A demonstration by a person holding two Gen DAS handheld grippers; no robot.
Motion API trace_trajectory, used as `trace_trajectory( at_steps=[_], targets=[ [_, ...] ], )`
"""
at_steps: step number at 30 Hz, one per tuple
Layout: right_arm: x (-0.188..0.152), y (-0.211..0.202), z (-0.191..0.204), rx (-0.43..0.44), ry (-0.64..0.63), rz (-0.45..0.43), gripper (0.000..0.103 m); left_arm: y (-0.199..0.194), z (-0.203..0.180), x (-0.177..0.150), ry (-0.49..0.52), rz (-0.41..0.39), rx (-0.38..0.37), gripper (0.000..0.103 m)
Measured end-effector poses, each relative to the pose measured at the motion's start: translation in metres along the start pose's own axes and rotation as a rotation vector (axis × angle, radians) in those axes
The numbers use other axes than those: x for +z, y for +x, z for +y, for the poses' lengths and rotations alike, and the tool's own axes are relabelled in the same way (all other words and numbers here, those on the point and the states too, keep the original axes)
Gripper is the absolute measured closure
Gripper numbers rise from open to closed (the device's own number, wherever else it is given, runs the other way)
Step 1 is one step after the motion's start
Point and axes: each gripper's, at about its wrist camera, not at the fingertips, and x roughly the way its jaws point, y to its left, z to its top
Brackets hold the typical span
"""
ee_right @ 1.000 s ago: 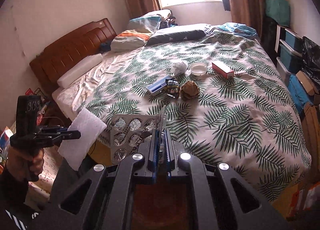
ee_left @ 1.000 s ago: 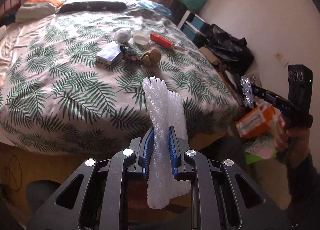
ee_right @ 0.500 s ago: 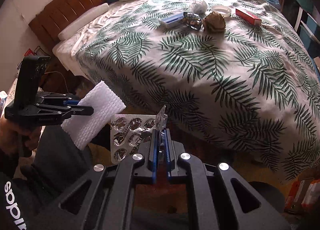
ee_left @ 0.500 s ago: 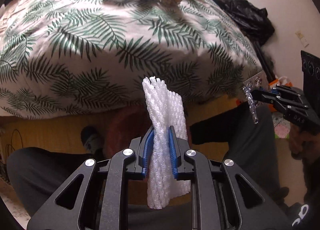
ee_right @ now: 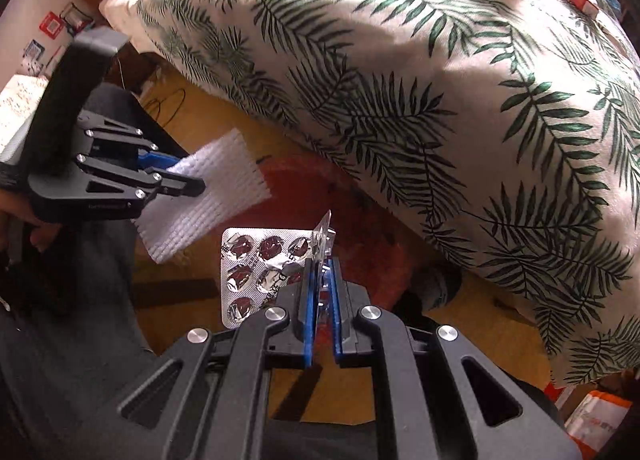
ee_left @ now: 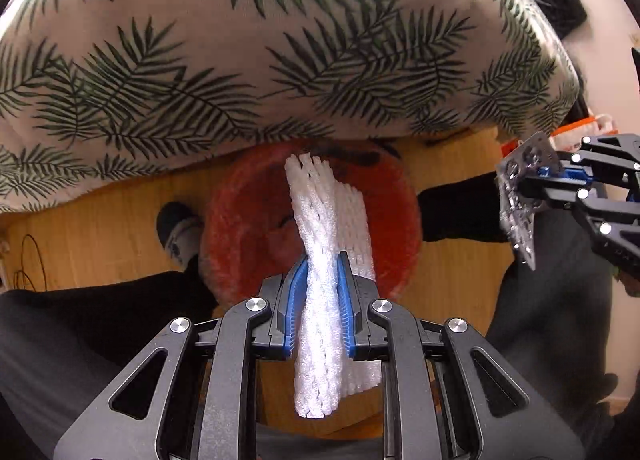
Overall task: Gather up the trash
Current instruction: 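Carry foam net and blister pack over the red bucket and release both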
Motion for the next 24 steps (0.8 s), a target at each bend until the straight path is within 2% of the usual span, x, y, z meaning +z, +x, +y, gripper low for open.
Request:
trace_trajectory(
  at_steps=[8, 11, 18, 19, 20, 21, 22, 23, 24],
  targets=[
    [0.011, 0.063, 0.0, 0.003, -0.079, 0.167, 0.096, 0.038, 0.007, 0.013, -0.008, 0.107, 0.011, 0.086],
    [0.011, 0.082, 0.0, 0.015, -0.096, 0.211, 0.096, 0.054, 0.01, 0.016, -0.011, 0.147, 0.004, 0.086],
    [0.009, 0.118, 0.005, 0.024, -0.128, 0.29, 0.096, 0.075, 0.02, 0.017, -0.014, 0.188, -0.008, 0.086],
    [0.01, 0.12, 0.004, 0.023, -0.13, 0.293, 0.096, 0.075, 0.02, 0.017, -0.007, 0.19, -0.007, 0.085],
    [0.011, 0.122, 0.005, 0.02, -0.135, 0.292, 0.096, 0.074, 0.02, 0.017, 0.0, 0.185, -0.008, 0.079],
    [0.012, 0.124, 0.007, 0.026, -0.14, 0.299, 0.094, 0.072, 0.02, 0.018, 0.005, 0.174, -0.003, 0.067],
    [0.013, 0.124, 0.007, 0.037, -0.14, 0.303, 0.074, 0.067, 0.02, 0.019, 0.01, 0.152, 0.004, 0.026],
    [0.014, 0.123, 0.004, 0.052, -0.137, 0.302, 0.052, 0.06, 0.019, 0.02, 0.012, 0.119, -0.006, 0.009],
    [0.014, 0.119, 0.003, 0.069, -0.134, 0.283, 0.012, 0.053, 0.02, 0.021, 0.011, 0.097, -0.017, 0.008]
  ],
)
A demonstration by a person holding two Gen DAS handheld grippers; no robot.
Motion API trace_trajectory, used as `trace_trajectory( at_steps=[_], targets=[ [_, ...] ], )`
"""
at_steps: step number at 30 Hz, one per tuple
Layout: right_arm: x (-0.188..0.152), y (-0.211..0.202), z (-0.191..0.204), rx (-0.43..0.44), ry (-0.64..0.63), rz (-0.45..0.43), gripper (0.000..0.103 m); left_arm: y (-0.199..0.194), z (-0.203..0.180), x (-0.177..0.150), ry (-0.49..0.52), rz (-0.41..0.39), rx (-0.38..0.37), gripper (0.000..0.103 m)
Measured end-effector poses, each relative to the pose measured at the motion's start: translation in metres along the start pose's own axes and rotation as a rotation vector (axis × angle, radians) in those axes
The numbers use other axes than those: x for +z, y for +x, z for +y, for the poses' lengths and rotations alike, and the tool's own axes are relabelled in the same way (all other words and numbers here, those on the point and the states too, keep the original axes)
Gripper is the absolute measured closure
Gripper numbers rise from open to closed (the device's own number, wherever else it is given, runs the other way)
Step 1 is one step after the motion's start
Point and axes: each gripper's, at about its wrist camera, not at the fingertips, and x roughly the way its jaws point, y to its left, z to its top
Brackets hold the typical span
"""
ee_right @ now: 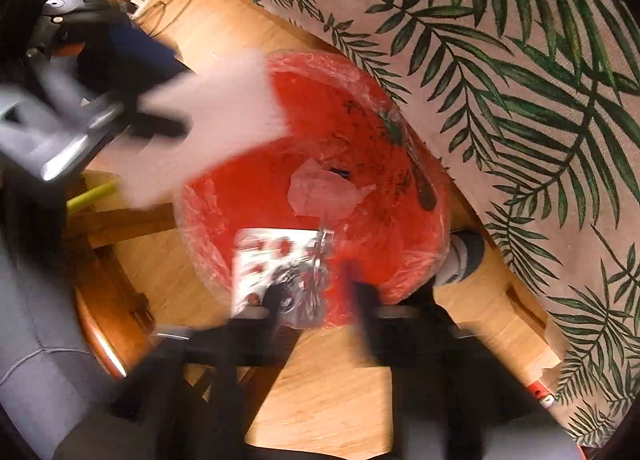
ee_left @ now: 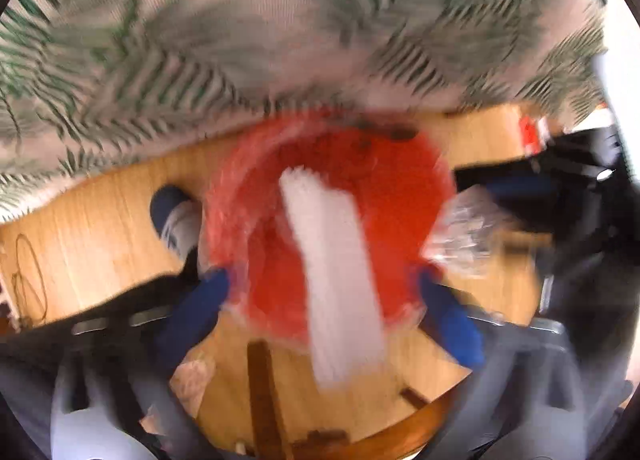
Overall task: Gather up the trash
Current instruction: 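Carry foam net and blister pack over the red bucket and release both, then grasp the KBN amoxicillin box with the left tool while the right tool grasps the red ointment box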
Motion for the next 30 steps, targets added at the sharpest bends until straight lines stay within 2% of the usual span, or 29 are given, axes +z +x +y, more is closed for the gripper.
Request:
trace_trajectory(
  at_steps=[1, 3, 5, 8, 12, 16, 19, 21, 25, 30],
  targets=[
    [-0.002, -0.006, -0.001, 0.012, -0.003, -0.031, 0.006, -0.006, 0.001, 0.0, 0.006, -0.01, 0.017, 0.006],
    [-0.007, -0.013, -0.006, -0.002, 0.006, -0.051, 0.005, -0.02, -0.001, 0.002, 0.021, -0.043, 0.067, 0.006],
    [-0.01, -0.03, -0.006, -0.023, 0.004, -0.101, 0.005, -0.037, 0.0, 0.004, 0.018, -0.083, 0.057, 0.006],
    [-0.016, -0.064, -0.008, -0.039, 0.022, -0.197, 0.005, -0.069, -0.003, 0.005, 0.034, -0.176, 0.043, 0.006],
    [-0.023, -0.121, -0.021, -0.061, 0.079, -0.347, 0.005, -0.113, -0.012, 0.015, 0.074, -0.332, 0.066, 0.006],
    [-0.029, -0.177, -0.044, -0.092, 0.154, -0.488, 0.005, -0.158, -0.017, 0.033, 0.112, -0.466, 0.077, 0.006],
    [-0.03, -0.212, -0.066, -0.132, 0.208, -0.582, 0.005, -0.184, -0.016, 0.056, 0.148, -0.544, 0.14, 0.006],
    [-0.031, -0.232, -0.082, -0.172, 0.242, -0.634, 0.005, -0.2, -0.016, 0.072, 0.169, -0.596, 0.155, 0.006],
    [-0.025, -0.263, -0.119, -0.211, 0.311, -0.707, 0.005, -0.217, -0.008, 0.112, 0.197, -0.651, 0.152, 0.006],
    [-0.008, -0.285, -0.173, -0.194, 0.387, -0.771, 0.005, -0.222, 0.008, 0.159, 0.197, -0.67, 0.151, 0.006]
  ],
)
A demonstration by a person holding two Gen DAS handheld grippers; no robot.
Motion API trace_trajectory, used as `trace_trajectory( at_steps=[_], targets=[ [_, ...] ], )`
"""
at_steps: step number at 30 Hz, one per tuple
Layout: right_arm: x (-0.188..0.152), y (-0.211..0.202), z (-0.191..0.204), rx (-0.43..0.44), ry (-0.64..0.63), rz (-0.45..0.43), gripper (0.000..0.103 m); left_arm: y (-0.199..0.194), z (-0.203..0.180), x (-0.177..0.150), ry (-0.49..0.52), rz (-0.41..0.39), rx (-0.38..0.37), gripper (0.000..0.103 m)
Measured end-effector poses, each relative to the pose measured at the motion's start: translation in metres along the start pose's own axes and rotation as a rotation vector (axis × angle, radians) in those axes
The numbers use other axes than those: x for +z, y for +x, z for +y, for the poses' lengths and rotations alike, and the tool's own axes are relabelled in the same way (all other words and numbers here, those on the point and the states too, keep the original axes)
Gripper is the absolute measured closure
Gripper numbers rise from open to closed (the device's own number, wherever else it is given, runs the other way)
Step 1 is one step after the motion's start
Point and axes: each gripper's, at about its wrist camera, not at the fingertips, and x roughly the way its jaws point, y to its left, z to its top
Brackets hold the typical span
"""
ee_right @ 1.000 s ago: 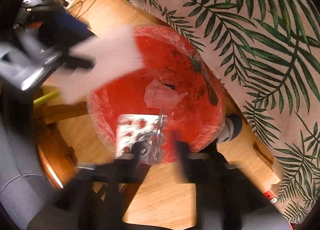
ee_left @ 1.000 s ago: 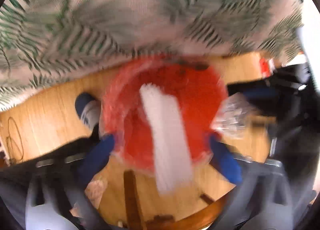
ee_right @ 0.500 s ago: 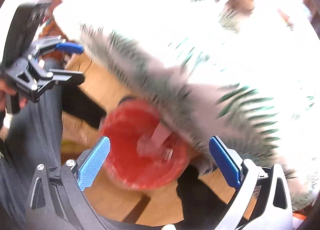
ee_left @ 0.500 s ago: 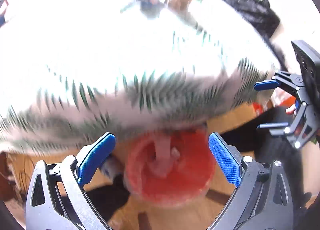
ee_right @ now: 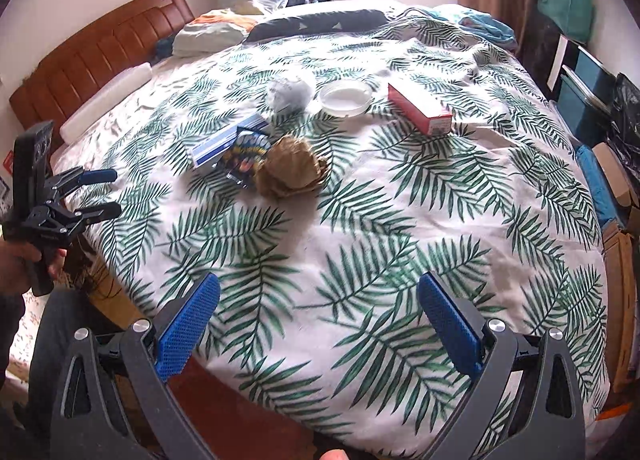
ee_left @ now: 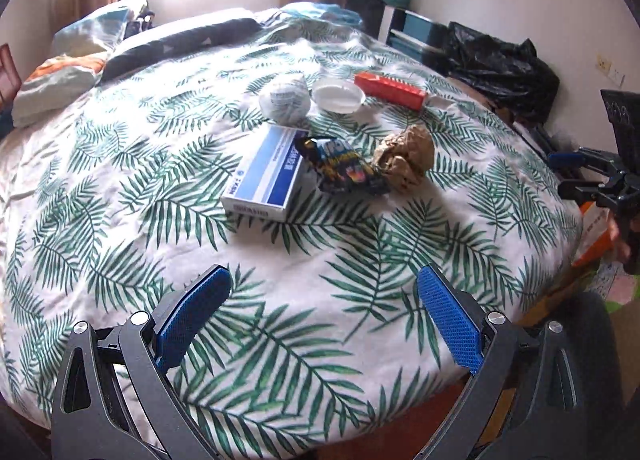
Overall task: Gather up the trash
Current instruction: 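Grasp the KBN amoxicillin box with the left tool while the right tool grasps the red ointment box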
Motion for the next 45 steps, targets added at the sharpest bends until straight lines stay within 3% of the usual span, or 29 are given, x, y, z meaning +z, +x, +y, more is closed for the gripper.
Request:
trace_trajectory(
  at_steps=[9, 27, 28, 30, 37, 39, 40, 41, 42, 45],
  targets=[
    [0.056, 0.038, -0.041, -0.05, -0.01, -0.063, 0.005, 0.059, 0.016, 0.03, 0.135, 0.008, 0.029, 0.006],
    [0.155, 0.152, -0.094, -0.147, -0.145, -0.038, 0.005, 0.149, 0.058, 0.063, 0.089, 0.058, -0.058, 0.006],
    [0.158, 0.159, -0.094, -0.156, -0.162, -0.033, 0.005, 0.15, 0.059, 0.064, 0.091, 0.056, -0.081, 0.008],
    [0.166, 0.172, -0.095, -0.15, -0.185, -0.014, 0.005, 0.153, 0.059, 0.065, 0.097, 0.068, -0.091, 0.03],
    [0.178, 0.21, -0.105, -0.149, -0.207, 0.062, 0.005, 0.132, 0.068, 0.063, 0.034, 0.018, -0.11, 0.031],
    [0.179, 0.215, -0.11, -0.13, -0.182, 0.084, 0.014, 0.119, 0.074, 0.062, -0.004, -0.008, -0.111, 0.031],
    [0.179, 0.216, -0.113, -0.103, -0.166, 0.088, 0.04, 0.113, 0.076, 0.062, -0.02, -0.015, -0.108, 0.031],
    [0.179, 0.215, -0.113, -0.097, -0.162, 0.085, 0.057, 0.105, 0.077, 0.061, -0.034, -0.027, -0.112, 0.031],
    [0.179, 0.213, -0.113, -0.115, -0.161, 0.081, 0.062, 0.097, 0.078, 0.06, -0.046, -0.039, -0.111, 0.031],
    [0.176, 0.202, -0.115, -0.075, -0.099, 0.073, 0.063, 0.072, 0.08, 0.058, -0.083, -0.064, -0.103, 0.031]
  ],
)
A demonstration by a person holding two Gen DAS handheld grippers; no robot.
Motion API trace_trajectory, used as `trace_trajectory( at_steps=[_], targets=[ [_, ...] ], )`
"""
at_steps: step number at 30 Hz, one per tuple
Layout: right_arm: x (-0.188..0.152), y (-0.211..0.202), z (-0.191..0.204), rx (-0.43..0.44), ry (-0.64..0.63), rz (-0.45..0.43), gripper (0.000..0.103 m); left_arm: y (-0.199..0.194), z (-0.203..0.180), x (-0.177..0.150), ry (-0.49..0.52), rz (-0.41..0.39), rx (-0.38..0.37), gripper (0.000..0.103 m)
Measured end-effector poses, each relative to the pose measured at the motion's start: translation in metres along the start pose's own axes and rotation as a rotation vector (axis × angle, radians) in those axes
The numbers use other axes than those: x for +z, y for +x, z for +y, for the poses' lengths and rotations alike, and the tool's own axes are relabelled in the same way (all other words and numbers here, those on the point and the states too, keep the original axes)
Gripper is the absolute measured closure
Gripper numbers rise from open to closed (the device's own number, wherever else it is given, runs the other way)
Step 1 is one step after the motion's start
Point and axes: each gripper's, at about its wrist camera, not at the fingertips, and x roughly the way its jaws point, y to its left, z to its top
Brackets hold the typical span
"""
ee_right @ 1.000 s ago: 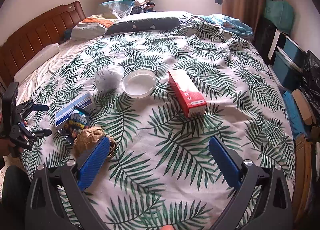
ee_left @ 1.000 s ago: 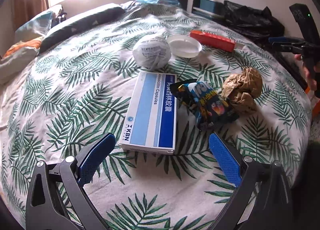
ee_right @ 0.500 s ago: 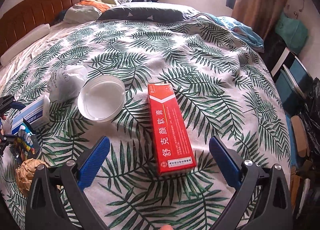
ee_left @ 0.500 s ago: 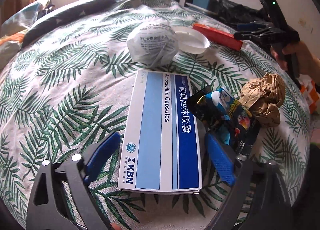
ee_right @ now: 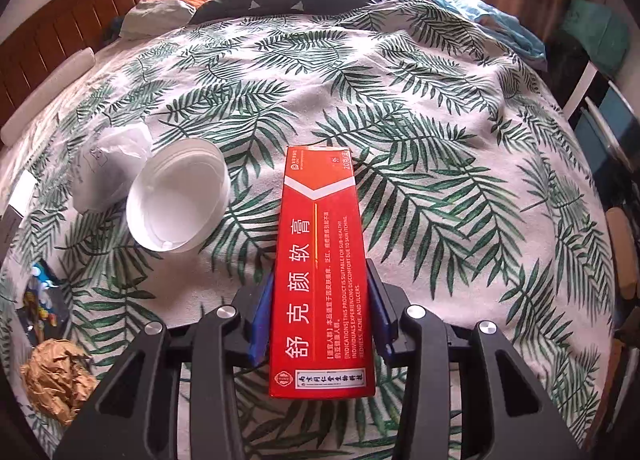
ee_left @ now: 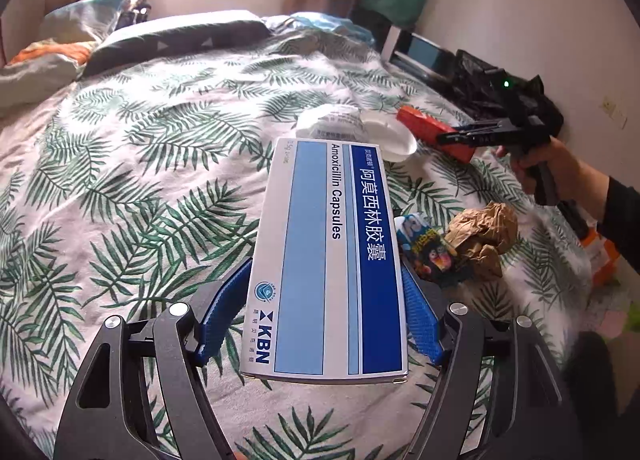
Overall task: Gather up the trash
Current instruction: 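Grasp the KBN amoxicillin box with the left tool while the right tool grasps the red ointment box, then lower both boxes over the red bucket and open both tools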
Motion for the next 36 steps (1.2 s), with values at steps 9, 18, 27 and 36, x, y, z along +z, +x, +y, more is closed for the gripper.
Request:
trace_trajectory(
  at_steps=[9, 18, 27, 36],
  targets=[
    [-0.029, -0.135, 0.031, -0.004, 0.099, -0.202, 0.063, -0.077, -0.028, -0.009, 0.001, -0.064, 0.014, 0.031],
    [-0.096, -0.285, 0.112, 0.075, 0.06, -0.318, 0.063, -0.158, -0.072, -0.033, -0.021, -0.121, -0.011, 0.031],
    [-0.178, -0.368, 0.184, 0.129, 0.002, -0.328, 0.063, -0.223, -0.11, -0.075, -0.008, -0.133, 0.003, 0.031],
    [-0.238, -0.389, 0.232, 0.168, -0.024, -0.274, 0.063, -0.256, -0.13, -0.123, -0.033, -0.09, -0.023, 0.031]
  ],
)
